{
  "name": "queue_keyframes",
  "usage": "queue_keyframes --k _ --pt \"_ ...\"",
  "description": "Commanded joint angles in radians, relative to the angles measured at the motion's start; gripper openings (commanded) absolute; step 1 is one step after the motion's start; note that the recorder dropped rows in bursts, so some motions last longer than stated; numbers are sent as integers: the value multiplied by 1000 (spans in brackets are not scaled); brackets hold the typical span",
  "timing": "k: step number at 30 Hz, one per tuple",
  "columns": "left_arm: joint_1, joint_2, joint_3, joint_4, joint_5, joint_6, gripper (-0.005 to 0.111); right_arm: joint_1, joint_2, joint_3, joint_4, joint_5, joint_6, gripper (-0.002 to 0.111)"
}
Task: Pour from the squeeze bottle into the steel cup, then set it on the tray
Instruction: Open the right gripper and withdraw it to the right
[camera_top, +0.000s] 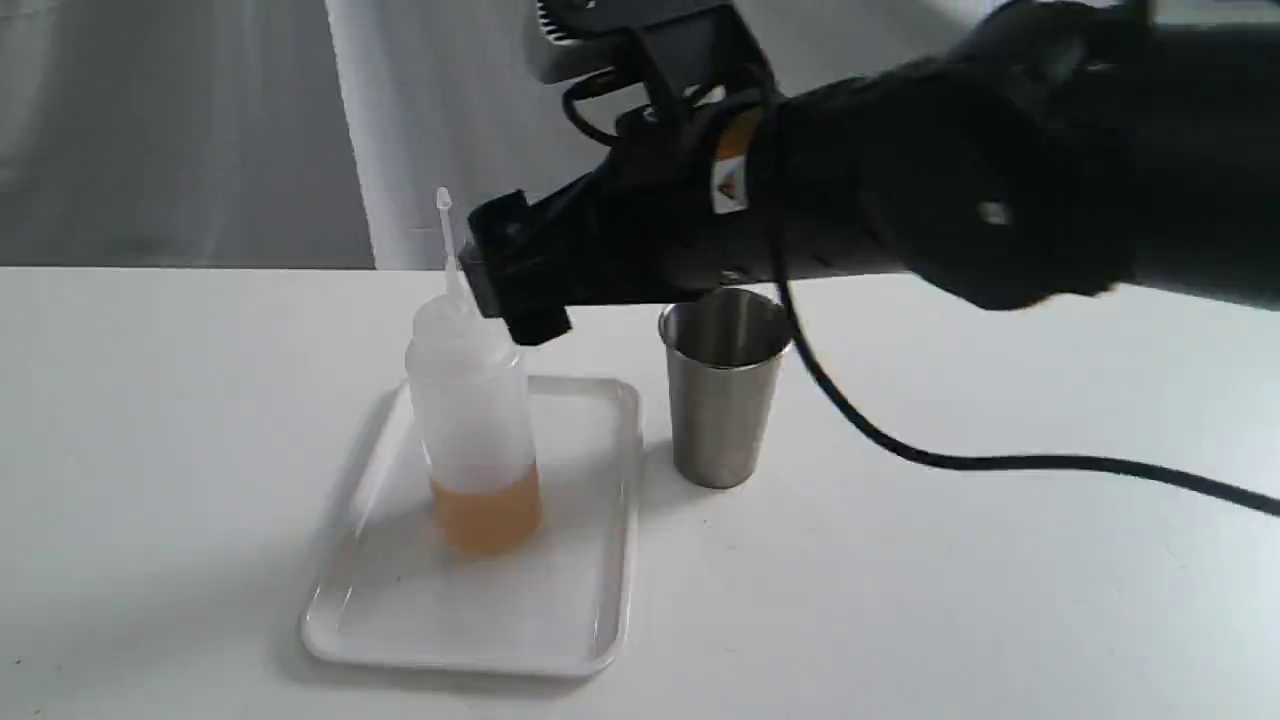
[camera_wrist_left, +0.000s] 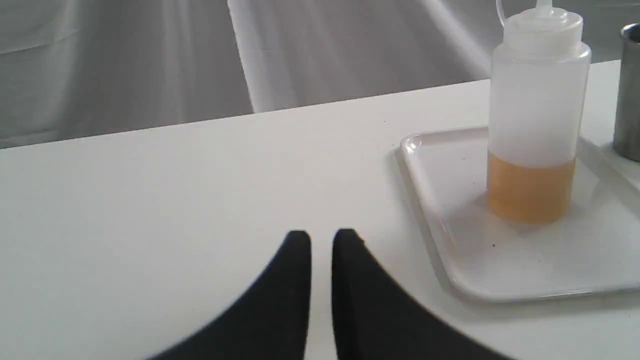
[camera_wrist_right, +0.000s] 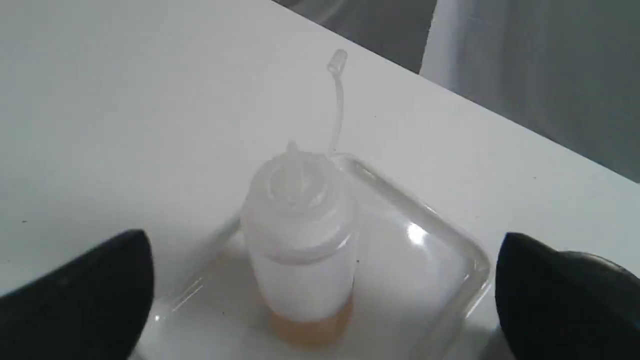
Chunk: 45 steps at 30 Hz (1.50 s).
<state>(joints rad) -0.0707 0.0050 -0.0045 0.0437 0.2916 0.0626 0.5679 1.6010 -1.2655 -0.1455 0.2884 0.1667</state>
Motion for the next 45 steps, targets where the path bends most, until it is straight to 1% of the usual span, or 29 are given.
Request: queue_keyframes --k 1,4,6,8,10,12,13,14,17,20,24,26,37,41,45 --pt "-3 -5 4 1 -7 -2 8 1 -142 128 -8 -68 22 87" --pt "-3 -5 4 1 -7 -2 8 5 -271 247 -28 -173 29 81" --pt "-3 -5 4 1 -7 -2 8 15 -365 330 -49 -234 29 74" --pt "-3 -5 4 1 -7 -2 8 17 -457 403 -51 -273 29 64" --pt "-3 -5 4 1 -7 -2 8 17 -525 451 -53 -277 29 52" --pt "-3 -5 4 1 -7 -2 8 17 -611 504 -53 -277 29 37" --pt "-3 -5 4 1 -7 -2 8 17 -634 522 -53 -277 29 34" --pt "-3 -5 4 1 -7 -2 8 17 -678 541 -53 -274 29 27" --pt "-3 -5 4 1 -7 -2 8 17 -768 579 -48 -245 29 12" --pt "-3 -5 4 1 -7 -2 8 17 -842 594 -28 -161 29 0" --pt "-3 -5 4 1 -7 -2 8 17 -914 595 14 22 29 0" --pt "-3 -5 4 1 -7 -2 8 17 -932 600 14 57 29 0" --pt "-3 -5 4 1 -7 -2 8 7 -934 651 -60 -5 29 0" --pt "-3 -5 4 1 -7 -2 8 -32 -936 672 -99 -90 29 0" --pt "-3 -5 4 1 -7 -2 8 -97 -972 700 -129 -102 29 0"
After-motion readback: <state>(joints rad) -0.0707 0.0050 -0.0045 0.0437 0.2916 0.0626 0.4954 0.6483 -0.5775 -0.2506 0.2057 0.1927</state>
